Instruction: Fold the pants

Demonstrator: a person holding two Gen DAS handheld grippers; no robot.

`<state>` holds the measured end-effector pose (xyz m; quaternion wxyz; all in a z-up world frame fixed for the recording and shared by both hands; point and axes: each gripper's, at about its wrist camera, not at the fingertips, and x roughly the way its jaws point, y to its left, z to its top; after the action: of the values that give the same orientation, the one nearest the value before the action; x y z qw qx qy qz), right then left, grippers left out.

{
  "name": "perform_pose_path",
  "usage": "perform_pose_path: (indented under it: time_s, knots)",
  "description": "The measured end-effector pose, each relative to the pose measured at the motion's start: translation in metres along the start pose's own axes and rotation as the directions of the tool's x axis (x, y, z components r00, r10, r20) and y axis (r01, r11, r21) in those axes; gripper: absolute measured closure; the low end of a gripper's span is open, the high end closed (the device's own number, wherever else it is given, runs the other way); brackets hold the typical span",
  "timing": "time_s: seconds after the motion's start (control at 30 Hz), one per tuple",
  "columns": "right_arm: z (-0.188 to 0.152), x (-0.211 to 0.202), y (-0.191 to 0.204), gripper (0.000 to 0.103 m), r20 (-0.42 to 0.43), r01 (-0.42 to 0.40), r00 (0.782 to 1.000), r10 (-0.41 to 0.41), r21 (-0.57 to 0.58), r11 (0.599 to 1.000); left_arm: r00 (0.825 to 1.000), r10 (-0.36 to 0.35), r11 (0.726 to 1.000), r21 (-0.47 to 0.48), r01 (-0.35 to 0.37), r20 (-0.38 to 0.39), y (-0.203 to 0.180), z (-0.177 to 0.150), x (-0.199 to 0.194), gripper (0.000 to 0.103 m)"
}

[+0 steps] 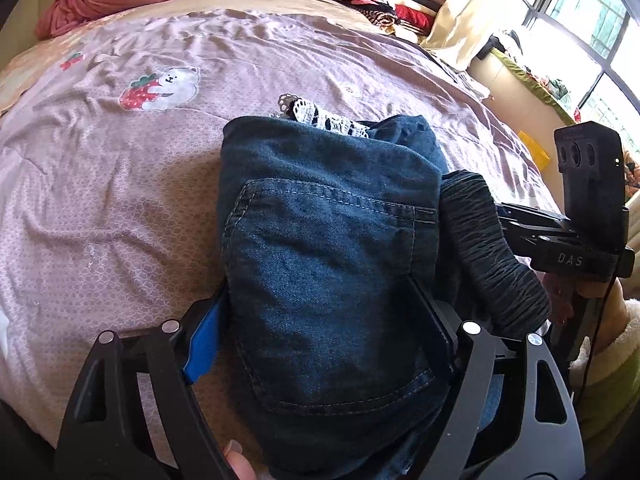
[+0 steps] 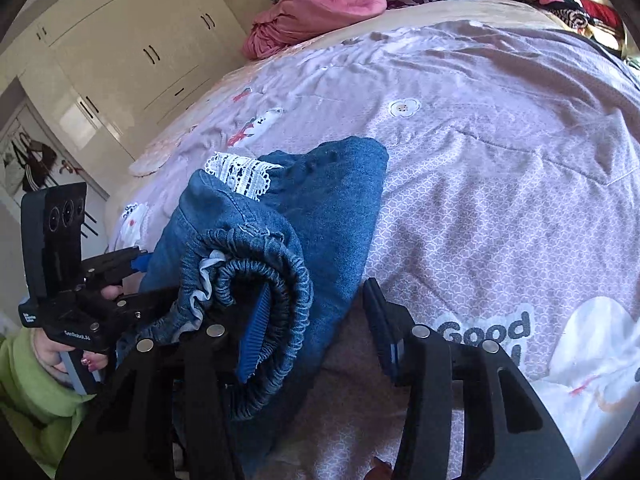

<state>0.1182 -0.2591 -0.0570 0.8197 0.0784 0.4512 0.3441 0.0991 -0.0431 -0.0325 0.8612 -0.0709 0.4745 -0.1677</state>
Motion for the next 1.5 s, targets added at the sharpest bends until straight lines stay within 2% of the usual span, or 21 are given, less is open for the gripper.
perform_pose_path:
  time_s: [0.37,0.63,0.93,1.23,1.5]
  knots:
    - [0.002,0.008,0.002,0.059,0.032,-0.028,0.999,0.027,0.047,0.999,1.000,-0.005,1.000,-0.010,0.005,-0.004,0.001,0.004,0.004,0.035]
    - [-0.001,0.003,0.018,0.079,0.058,0.002,0.998,-0.003,0.033,0.999,1.000,-0.008,1.000,0.008,0.008,0.005,-0.003,0.004,0.001,0.063]
    - [0.000,-0.011,0.035,0.083,0.110,-0.031,0.993,0.030,0.001,1.000,0.999,-0.023,1.000,0.011,0.022,0.043,-0.008,0.006,-0.018,0.082]
    - [0.012,-0.026,0.055,0.083,0.148,-0.013,0.989,0.019,-0.039,0.999,0.995,-0.027,0.999,0.026,0.025,0.095,-0.016,0.010,-0.039,0.086]
    - [0.032,-0.032,0.064,0.083,0.182,-0.007,0.983,0.019,-0.064,0.998,0.987,-0.030,0.999,0.026,0.026,0.157,-0.012,0.027,-0.057,0.086]
